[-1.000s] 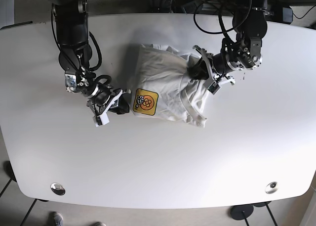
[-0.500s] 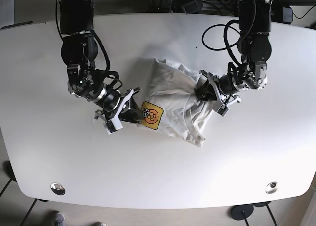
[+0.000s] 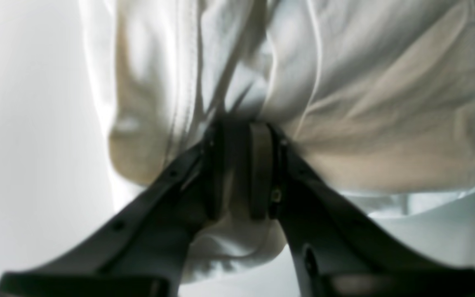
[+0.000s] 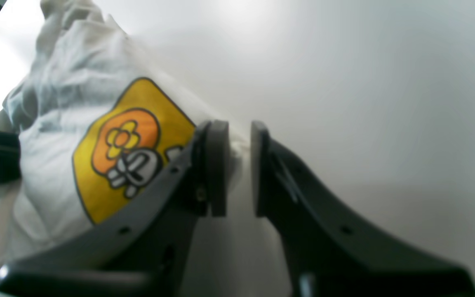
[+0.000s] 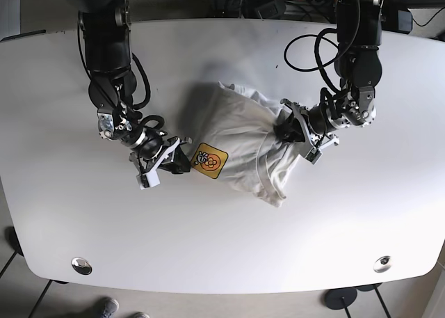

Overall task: Fold the T-shirt properly
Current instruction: 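Grasp the folded shirt with both grippers and lift it, then carry the folded shirt with the left gripper to the table edge and release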

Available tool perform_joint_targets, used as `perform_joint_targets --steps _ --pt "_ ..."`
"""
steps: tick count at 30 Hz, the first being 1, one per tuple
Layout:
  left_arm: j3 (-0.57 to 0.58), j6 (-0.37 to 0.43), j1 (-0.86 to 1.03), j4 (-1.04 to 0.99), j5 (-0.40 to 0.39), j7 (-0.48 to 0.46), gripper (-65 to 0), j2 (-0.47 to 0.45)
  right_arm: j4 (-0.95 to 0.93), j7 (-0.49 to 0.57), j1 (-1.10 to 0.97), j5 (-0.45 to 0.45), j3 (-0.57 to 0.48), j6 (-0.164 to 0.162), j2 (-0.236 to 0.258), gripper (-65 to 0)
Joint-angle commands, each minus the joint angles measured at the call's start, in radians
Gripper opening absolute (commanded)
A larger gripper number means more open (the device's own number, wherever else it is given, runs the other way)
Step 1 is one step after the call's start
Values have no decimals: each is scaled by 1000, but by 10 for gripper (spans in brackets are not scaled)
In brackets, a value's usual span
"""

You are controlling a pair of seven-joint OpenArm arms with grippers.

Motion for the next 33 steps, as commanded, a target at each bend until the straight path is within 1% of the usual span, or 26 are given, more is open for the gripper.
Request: perform_joint_targets --steps 1,5,9,11,13,16,17,19,20,21,23,24,25,26,27,28,29,30,31,32,33 --pt "-3 6 -42 7 1 -2 -557 -10 14 13 10 6 3 5 6 -563" --pt "9 6 -109 -42 1 -3 -557 -7 21 13 -30 6 3 5 6 -563" --pt "107 6 -209 -131 1 -11 -557 -8 94 13 -98 6 3 5 7 -563" --pt "141 6 -257 -189 1 -48 -557 -8 160 10 -145 6 3 5 7 -563" --pt "200 6 -324 -275 1 -124 -556 -8 229 6 -211 6 3 4 -2 -563" --pt "244 6 -387 -304 1 -166 -554 -8 298 6 -283 6 -9 4 -2 -563" --pt "247 6 -402 -303 1 -166 -554 -8 314 6 -297 6 -42 -2 -2 -563" --pt "246 6 -441 -303 1 -164 -529 -10 334 6 -314 6 -104 -5 3 -563" --pt "244 6 -455 -301 1 -157 -503 -10 340 6 -322 6 -124 -5 1 -563" --pt "244 6 -467 -280 1 -157 -456 -10 349 6 -328 8 -138 -5 -1 -563" --pt "243 8 -452 -194 1 -157 -413 -21 370 6 -340 8 -158 -5 -2 -563" --pt "243 16 -432 -144 1 -157 -404 -27 384 6 -345 8 -169 -5 -2 -563" --pt "243 43 -407 -100 1 -157 -394 -27 398 6 -348 8 -178 -5 1 -563" --pt "247 111 -372 -34 1 -158 -364 -25 413 6 -349 8 -186 -5 3 -563" --pt "250 197 -323 30 1 -163 -317 -24 424 6 -351 8 -183 -5 4 -563" --pt "250 249 -290 75 1 -164 -281 -22 426 6 -351 8 -183 -5 6 -563" --pt "255 304 -263 112 1 -164 -246 -7 423 6 -351 8 -181 -5 7 -563" --pt "266 384 -231 155 3 -164 -212 27 423 6 -349 9 -181 -5 21 -563" --pt "275 433 -205 178 3 -166 -194 33 423 6 -349 14 -181 -5 32 -563" --pt "282 501 -168 202 3 -166 -178 38 423 6 -348 14 -181 -5 35 -563" --pt "290 534 -149 207 3 -166 -172 39 423 6 -346 14 -181 -5 36 -563"
